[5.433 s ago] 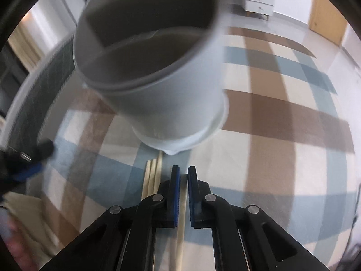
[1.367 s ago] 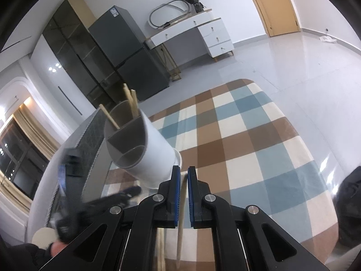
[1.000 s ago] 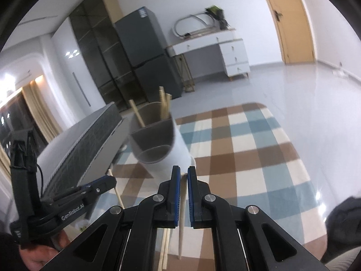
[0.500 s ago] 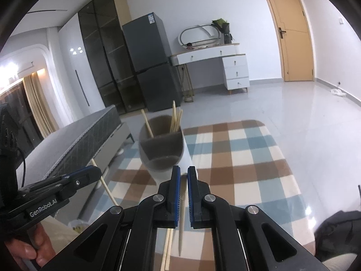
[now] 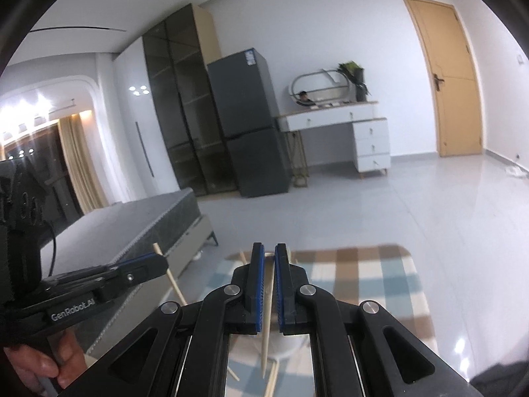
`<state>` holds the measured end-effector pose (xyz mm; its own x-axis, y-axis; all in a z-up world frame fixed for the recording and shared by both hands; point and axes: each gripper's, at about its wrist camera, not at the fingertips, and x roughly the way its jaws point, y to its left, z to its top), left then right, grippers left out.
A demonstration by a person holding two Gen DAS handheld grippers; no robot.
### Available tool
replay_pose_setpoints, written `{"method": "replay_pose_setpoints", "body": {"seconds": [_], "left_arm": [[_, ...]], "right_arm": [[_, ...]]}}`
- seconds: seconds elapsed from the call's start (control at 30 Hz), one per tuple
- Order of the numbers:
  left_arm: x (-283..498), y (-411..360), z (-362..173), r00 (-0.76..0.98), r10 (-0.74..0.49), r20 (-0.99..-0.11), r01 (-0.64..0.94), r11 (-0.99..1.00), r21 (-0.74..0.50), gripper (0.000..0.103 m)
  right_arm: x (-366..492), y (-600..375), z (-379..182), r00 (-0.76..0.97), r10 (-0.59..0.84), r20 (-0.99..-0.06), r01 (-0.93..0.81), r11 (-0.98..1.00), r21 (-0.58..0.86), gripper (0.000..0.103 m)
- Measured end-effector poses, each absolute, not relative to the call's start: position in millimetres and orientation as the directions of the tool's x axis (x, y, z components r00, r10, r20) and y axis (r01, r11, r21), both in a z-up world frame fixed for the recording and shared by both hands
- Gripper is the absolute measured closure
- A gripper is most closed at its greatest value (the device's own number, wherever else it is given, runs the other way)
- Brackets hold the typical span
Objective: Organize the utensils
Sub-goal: 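Lift and carry both held chopsticks above the grey holder's opening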
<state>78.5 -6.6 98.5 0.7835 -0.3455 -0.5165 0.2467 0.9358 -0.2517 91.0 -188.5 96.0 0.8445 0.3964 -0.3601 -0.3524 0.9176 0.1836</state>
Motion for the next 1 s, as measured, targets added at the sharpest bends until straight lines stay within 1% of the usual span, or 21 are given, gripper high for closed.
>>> {"method": "replay_pose_setpoints", "body": {"seconds": [0.2, 0.4, 0.7, 0.87, 1.0], "left_arm": [[115.0, 1.9, 111.2, 0.806, -0.33, -0.491, 0.229, 0.939, -0.255, 0.103], [143.0, 8.0, 106.5, 0.815, -0.327, -0.479, 0.228, 0.94, -0.254, 0.103], [175.7, 7.8, 91.5, 0.811, -0.324, -0.487, 0.247, 0.945, -0.216, 0.103], [186.2, 11.7, 77.7, 0.794, -0.341, -0.504, 0.251, 0.938, -0.24, 0.103], [188.1, 11.6, 68.3, 0.786, -0.355, -0.506, 0.26, 0.933, -0.25, 0.103]], "right_arm": [[129.9, -183.2, 116.7, 0.846, 0.409, -0.342, -0.358, 0.911, 0.206, 0.098], [161.7, -173.9, 124.5, 0.856, 0.403, -0.323, -0.355, 0.913, 0.198, 0.098], [193.7, -165.1, 108.4, 0.862, 0.394, -0.32, -0.337, 0.916, 0.219, 0.097], [208.1, -166.9, 93.7, 0.857, 0.397, -0.33, -0.326, 0.912, 0.249, 0.097], [216.9, -167.9, 84.3, 0.853, 0.389, -0.348, -0.319, 0.916, 0.243, 0.097]]}}
